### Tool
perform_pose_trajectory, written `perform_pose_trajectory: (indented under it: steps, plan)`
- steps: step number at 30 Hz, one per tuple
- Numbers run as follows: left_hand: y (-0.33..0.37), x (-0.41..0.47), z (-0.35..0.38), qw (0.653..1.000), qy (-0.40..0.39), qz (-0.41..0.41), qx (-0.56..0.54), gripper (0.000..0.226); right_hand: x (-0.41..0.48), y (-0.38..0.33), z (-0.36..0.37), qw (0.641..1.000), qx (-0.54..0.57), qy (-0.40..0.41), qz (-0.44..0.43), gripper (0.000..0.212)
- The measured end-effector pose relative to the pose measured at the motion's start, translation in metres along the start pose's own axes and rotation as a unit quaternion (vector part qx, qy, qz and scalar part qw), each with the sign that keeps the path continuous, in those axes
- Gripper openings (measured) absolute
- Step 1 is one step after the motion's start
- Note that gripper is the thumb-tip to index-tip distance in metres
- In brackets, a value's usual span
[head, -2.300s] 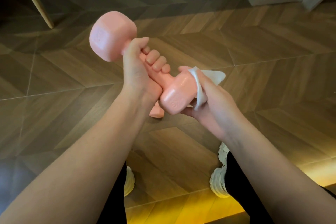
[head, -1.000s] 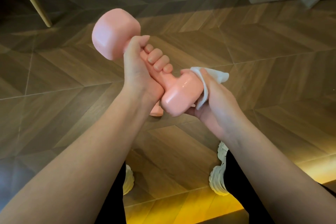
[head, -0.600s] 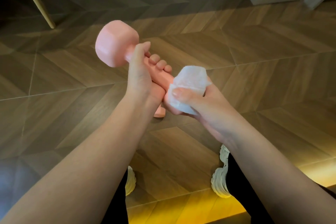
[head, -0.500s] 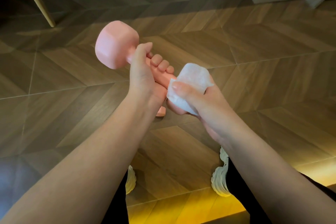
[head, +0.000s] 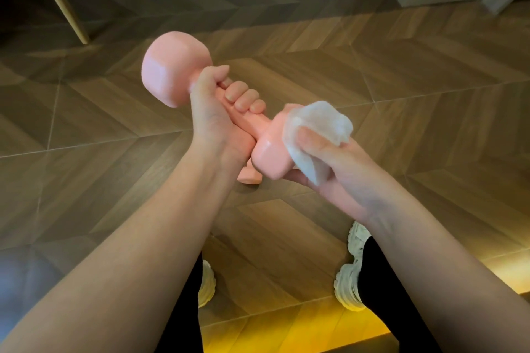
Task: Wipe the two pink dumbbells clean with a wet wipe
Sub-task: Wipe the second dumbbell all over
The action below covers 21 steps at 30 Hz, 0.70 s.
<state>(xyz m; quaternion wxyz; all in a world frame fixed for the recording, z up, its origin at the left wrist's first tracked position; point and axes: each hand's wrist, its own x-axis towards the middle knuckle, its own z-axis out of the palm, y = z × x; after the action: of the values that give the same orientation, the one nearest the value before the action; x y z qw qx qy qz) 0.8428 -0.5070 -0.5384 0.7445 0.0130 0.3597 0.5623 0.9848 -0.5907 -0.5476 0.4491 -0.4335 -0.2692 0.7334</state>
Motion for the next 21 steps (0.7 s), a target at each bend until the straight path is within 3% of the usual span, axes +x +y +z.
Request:
perform_pose_trajectory:
  steps: [3,8,12,15,18,21]
  plan:
    - [-0.003,-0.002,0.001,0.999,-0.023,0.004,0.025,0.038,0.003,0.003,0.008,0.998,-0.038,0.026,-0.035,0.032]
    - [-0.010,-0.004,0.006,0.997,-0.042,0.009,0.057,0.036,0.007,0.003,0.015,0.988,-0.083,0.117,-0.054,0.038]
    - [-0.014,-0.003,0.007,0.998,-0.039,-0.003,0.046,0.034,0.008,0.003,0.011,0.984,-0.019,0.176,-0.013,0.031]
    - [-0.014,-0.003,0.006,0.998,-0.045,-0.008,0.038,0.035,0.005,-0.001,0.001,0.993,0.033,0.107,0.045,0.029]
    - [-0.012,-0.003,0.006,0.999,-0.044,0.005,0.022,0.034,0.002,0.000,-0.003,0.988,0.077,0.015,0.135,0.062]
    - [-0.012,-0.002,0.004,0.999,-0.014,0.017,0.026,0.029,0.002,0.006,-0.001,0.993,0.072,0.017,0.094,0.071]
